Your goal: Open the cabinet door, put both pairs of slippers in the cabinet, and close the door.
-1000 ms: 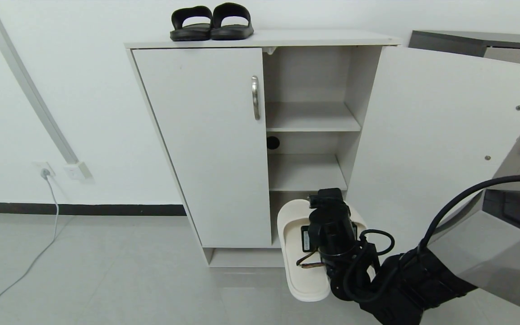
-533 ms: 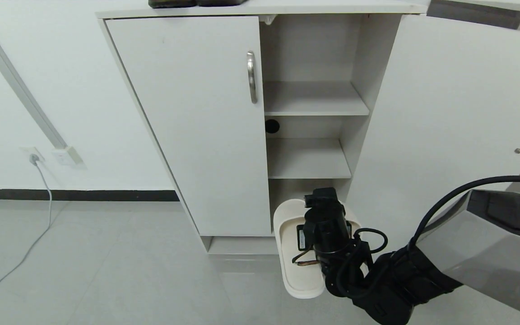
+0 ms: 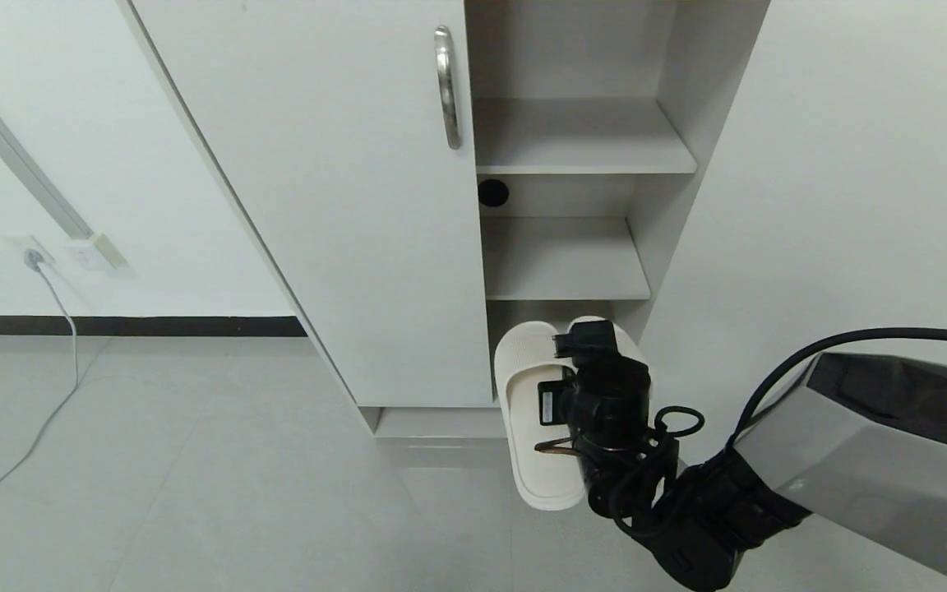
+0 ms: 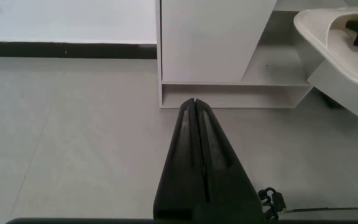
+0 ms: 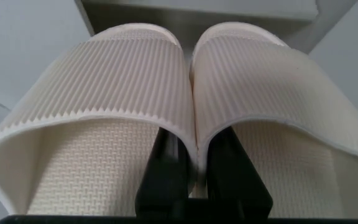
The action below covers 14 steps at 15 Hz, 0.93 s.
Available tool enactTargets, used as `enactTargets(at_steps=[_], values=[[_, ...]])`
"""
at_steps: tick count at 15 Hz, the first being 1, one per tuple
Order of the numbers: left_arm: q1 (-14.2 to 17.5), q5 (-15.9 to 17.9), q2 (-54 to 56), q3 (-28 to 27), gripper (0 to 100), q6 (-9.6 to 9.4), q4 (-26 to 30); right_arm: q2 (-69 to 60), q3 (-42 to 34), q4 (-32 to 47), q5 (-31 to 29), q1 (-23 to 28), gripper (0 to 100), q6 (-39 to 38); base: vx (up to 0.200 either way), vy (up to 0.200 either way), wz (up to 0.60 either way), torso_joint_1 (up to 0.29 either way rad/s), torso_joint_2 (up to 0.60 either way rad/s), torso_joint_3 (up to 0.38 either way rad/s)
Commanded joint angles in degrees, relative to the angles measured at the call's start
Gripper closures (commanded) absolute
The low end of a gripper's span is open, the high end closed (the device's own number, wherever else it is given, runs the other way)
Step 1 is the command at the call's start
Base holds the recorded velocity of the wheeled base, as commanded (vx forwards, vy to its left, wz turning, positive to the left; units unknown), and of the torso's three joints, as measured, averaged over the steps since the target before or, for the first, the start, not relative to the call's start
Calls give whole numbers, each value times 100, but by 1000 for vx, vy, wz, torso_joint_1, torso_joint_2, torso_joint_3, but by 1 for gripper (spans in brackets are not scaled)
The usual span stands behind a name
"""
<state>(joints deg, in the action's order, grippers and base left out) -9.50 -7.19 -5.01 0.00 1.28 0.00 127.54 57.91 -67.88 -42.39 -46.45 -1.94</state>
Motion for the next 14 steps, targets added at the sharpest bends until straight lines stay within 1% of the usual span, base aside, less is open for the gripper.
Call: enactTargets(at_steps=[1, 3, 6, 9, 14], values=[[0, -1, -9, 0, 100, 4, -9, -18, -192, -604, -15, 39, 100, 493, 0, 0, 0, 2, 7, -56], [0, -1, -9, 0, 100, 4, 0, -18, -209, -806, -15, 83, 100, 651, 0, 0, 0, 0, 0, 0], [0, -1, -9, 0, 100, 4, 0, 8, -157, -788, -6, 276, 100, 651, 0, 0, 0, 0, 0, 0], [0, 7, -9, 0, 100, 4, 0, 26, -157, -780, -6, 285, 100, 633, 0, 0, 0, 0, 0, 0], [0, 7, -9, 0, 100, 13, 0, 87, -148, -797, 2, 285, 100, 624, 200, 0, 0, 0, -1, 3]])
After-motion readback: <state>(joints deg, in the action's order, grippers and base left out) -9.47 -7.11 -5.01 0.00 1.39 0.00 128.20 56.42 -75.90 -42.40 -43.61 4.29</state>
